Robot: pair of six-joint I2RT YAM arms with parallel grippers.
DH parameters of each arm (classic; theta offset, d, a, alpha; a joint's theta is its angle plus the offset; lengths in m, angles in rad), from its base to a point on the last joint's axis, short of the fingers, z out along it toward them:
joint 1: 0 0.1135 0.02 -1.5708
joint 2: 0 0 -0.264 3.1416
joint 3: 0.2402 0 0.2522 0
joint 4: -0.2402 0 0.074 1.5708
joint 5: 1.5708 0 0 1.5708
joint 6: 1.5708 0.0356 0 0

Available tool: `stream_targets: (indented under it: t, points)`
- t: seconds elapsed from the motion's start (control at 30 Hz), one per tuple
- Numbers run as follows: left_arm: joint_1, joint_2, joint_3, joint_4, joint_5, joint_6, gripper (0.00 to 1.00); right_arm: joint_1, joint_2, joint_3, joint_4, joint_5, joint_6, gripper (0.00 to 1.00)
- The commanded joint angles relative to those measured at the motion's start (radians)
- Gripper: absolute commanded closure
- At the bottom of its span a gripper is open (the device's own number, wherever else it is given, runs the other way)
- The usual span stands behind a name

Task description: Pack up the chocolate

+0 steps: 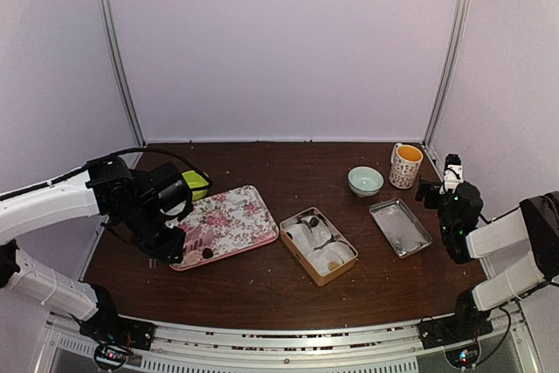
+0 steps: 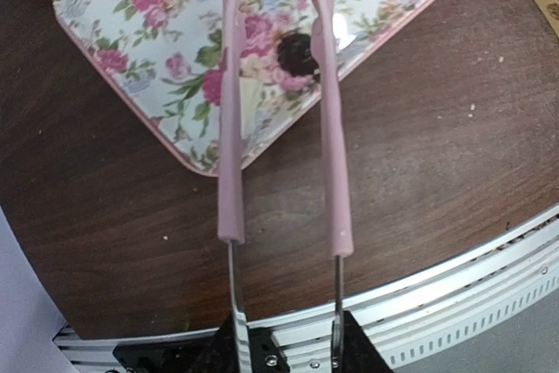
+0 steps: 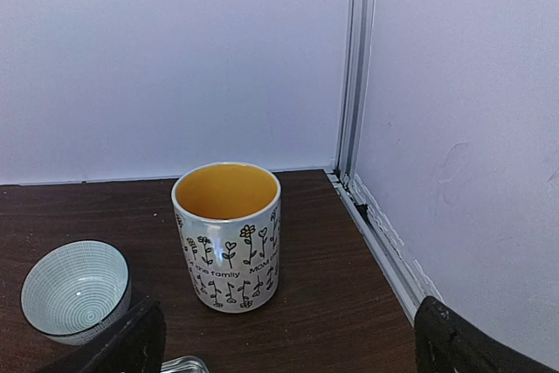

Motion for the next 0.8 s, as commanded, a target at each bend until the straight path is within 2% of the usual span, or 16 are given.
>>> stream_targets:
  t: [0.0, 0.3, 0.77]
  points:
    - [0.037, -0.07, -0.017, -0.078, -0.041, -0.036, 0.66, -0.009, -0.003, 0.015, 0.003, -0.006, 0.002, 0.0]
    - [0.06, -0.117, -0.06, -0.072, -0.008, -0.019, 0.61, -0.009, -0.003, 0.015, 0.003, -0.006, 0.003, 0.0]
    - [0.071, -0.11, -0.133, -0.01, 0.046, 0.013, 0.63, -0.008, -0.003, 0.014, 0.003, -0.006, 0.003, 0.0]
